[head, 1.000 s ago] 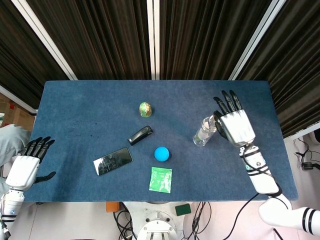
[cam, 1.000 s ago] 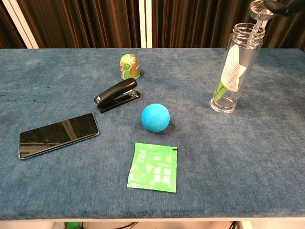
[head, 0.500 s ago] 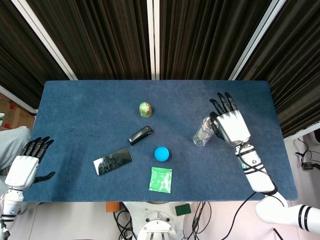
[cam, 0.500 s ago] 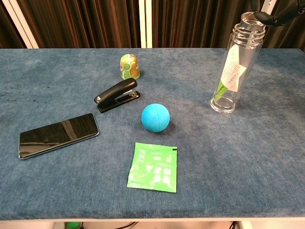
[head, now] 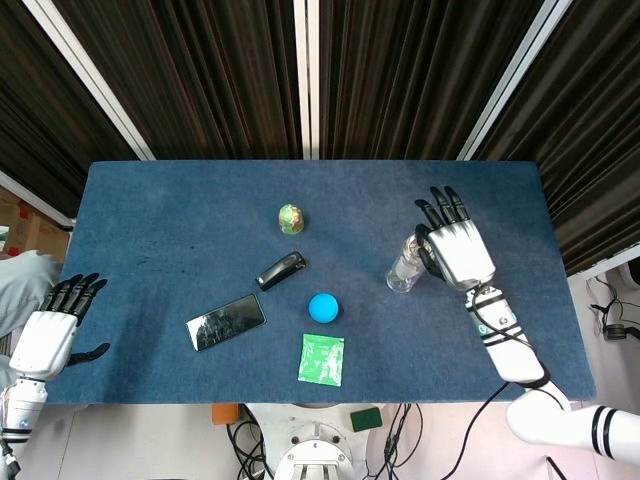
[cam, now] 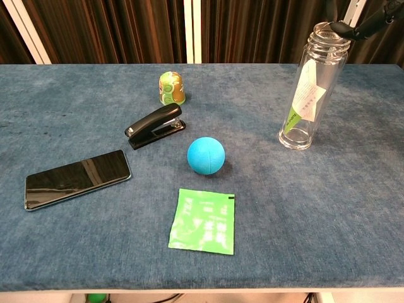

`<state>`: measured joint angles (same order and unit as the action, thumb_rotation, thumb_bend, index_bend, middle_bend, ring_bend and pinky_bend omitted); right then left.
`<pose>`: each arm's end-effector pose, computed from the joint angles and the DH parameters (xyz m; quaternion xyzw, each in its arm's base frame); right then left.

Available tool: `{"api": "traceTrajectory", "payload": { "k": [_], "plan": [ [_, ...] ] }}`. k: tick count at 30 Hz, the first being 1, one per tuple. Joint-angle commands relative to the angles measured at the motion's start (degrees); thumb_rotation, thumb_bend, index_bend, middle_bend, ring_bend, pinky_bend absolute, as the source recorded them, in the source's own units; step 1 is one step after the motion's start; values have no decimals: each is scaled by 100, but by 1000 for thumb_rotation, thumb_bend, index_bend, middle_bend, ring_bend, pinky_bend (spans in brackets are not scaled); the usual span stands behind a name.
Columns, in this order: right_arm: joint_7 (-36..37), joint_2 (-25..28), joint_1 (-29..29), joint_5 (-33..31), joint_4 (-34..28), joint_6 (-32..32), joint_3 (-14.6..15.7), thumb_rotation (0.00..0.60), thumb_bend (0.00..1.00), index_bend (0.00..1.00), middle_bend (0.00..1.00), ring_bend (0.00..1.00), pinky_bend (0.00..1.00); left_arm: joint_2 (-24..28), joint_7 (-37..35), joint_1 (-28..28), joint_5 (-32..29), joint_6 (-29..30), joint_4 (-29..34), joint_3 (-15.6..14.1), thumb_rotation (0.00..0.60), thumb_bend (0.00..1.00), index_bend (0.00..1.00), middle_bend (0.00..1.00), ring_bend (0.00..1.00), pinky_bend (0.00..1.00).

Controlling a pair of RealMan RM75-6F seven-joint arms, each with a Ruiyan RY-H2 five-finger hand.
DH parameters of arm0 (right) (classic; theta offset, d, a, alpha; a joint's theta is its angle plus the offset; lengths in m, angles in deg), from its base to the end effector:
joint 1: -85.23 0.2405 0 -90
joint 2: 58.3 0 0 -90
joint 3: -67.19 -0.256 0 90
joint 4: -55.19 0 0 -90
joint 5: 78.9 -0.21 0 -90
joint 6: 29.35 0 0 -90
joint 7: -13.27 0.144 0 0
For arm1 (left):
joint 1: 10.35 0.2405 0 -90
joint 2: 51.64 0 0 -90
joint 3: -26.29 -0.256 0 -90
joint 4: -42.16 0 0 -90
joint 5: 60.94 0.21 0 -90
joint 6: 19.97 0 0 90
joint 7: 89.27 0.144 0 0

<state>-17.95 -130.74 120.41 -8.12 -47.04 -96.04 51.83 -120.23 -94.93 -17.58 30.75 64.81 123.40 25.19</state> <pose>-0.1341 -0.3294 0.0967 0.7104 -0.2471 0.4142 0.5125 -0.3275 0.1817 0.1364 -0.6466 -0.3709 -0.3871 0.5428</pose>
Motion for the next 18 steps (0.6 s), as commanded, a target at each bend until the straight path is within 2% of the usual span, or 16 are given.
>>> {"api": "traceTrajectory", "payload": {
  "k": [1, 4, 6, 9, 11, 13, 18],
  "plan": [
    [22, -3, 12, -16, 8, -3, 12, 600, 454, 688, 149, 0, 0, 0, 0, 0, 2, 2, 1, -1, 600, 36, 110, 82, 51, 119],
    [49, 13, 29, -29, 12, 5, 33, 600, 450, 667, 148, 0, 0, 3, 3, 1, 0, 1, 3, -2, 600, 35, 110, 82, 51, 119],
    [90, 45, 38, -29, -1, 30, 53, 600, 434, 600, 140, 0, 0, 5, 3, 0, -4, -1, 3, 0, 600, 36, 110, 82, 51, 119],
    [204, 128, 50, -22, -44, 105, 87, 600, 379, 349, 106, 0, 0, 4, 10, -4, -4, -8, 7, 0, 600, 36, 110, 82, 51, 119],
    [270, 184, 53, -20, -80, 146, 105, 600, 339, 142, 76, 0, 0, 5, 15, -9, 1, -12, 12, -1, 600, 36, 110, 82, 51, 119],
    [364, 242, 52, 6, -111, 163, 116, 600, 327, 25, 57, 0, 0, 5, 21, -15, 5, -15, 19, 1, 600, 36, 110, 82, 51, 119],
    [614, 323, -2, 120, -130, 53, 115, 600, 323, 0, 41, 0, 0, 10, 39, -16, 10, -9, 39, 1, 600, 36, 110, 82, 51, 119]
  ]
}}
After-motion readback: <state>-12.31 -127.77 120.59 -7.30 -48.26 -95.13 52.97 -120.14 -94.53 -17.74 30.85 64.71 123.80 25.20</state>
